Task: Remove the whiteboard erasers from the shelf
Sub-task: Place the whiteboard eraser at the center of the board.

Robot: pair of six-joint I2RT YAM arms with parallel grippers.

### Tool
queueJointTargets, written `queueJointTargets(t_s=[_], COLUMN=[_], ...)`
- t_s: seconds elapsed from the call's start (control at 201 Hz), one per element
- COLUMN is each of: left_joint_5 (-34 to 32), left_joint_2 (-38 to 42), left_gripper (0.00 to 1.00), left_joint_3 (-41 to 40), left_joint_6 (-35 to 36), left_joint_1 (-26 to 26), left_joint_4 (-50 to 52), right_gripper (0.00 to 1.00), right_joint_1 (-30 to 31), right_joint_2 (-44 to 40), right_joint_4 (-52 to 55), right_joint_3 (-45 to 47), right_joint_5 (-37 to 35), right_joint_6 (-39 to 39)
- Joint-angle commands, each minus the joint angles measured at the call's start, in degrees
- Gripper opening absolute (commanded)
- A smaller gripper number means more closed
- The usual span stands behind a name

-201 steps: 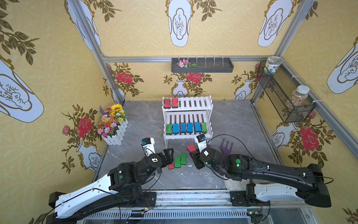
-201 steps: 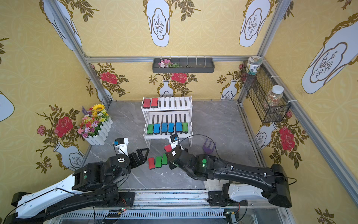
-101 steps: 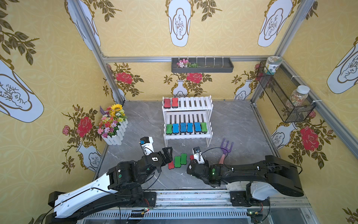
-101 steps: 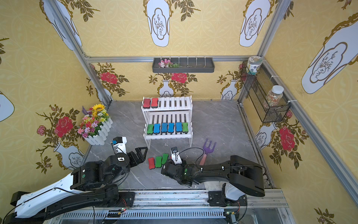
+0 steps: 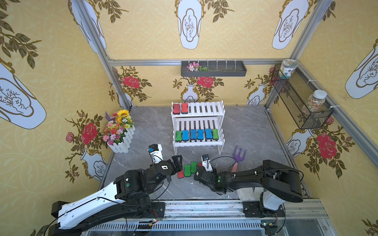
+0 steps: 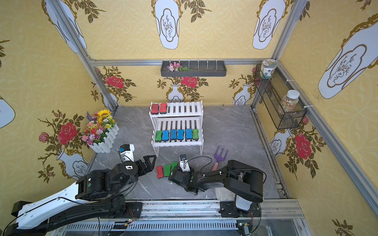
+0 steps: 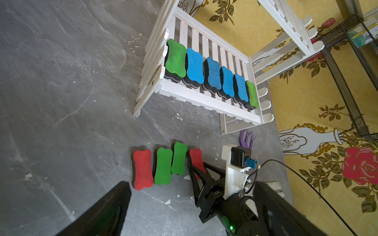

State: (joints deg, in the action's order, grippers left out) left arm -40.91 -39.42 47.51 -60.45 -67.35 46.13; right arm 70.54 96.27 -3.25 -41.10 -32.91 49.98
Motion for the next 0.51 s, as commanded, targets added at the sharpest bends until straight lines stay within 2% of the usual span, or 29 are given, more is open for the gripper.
queueJointTargets(t_s=[0.0, 0.119, 0.324, 0.503], left_joint_5=[-0.39, -0.4, -0.05, 0.54], left_joint_2=[0.01, -0.04, -0.6, -0.96], left_gripper=[1.0, 1.0, 1.0, 1.0], left_joint_3=[-0.26, -0.22, -0.24, 0.27], left_joint_6=[0.41, 0.4, 0.36, 1.19], left_joint_1=[0.12, 0.12, 0.12, 0.12], left_joint_4=[-0.43, -0.59, -0.78, -1.07], right_gripper=[0.46, 0.49, 0.5, 0.54], right_joint_1=[0.29, 0.47, 0.12, 0.35], right_joint_2=[0.51, 0.79, 1.03, -3.54], right_joint_4=[-1.96, -1.78, -2.25, -0.09], right_joint_3=[-0.3, -0.98, -1.05, 0.07], right_joint_5=[0.36, 0.57, 0.85, -0.64], right_joint_6=[1.16, 0.74, 0.98, 2.14])
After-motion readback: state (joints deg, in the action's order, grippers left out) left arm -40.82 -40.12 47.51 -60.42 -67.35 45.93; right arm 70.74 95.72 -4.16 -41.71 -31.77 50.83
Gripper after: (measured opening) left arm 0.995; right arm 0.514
